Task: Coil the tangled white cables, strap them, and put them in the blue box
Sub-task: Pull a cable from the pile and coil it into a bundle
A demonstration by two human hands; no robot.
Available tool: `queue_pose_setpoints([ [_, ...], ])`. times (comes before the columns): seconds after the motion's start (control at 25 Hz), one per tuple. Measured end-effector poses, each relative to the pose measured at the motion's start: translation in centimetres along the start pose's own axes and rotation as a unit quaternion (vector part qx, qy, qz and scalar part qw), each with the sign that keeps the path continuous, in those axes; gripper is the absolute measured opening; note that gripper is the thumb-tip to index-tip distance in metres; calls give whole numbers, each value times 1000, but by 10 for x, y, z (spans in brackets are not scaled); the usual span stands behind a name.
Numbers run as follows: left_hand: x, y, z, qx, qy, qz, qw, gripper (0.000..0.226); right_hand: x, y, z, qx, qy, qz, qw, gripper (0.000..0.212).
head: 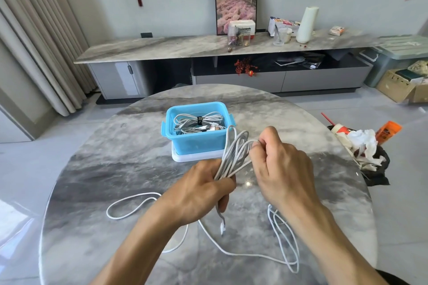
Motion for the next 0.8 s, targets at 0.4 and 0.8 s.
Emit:
queue_pose_setpoints([
  [0.4,32,-12,10,7,-153,-70,986,18,22,9,10,53,441,-97,891,12],
  [0.8,-33,-7,-7,20,-477,82,875,18,84,-53,-19,155,549,-438,694,34],
])
Point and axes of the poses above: each hand's wrist, its own y-axis towards the middle knuckle, its own x-axis out of the palm, z = x × y, the point moved 9 cm from there along y, towards the middle knuckle, and after that the axes turned 12 degrees about y, right-handed, at the moved point
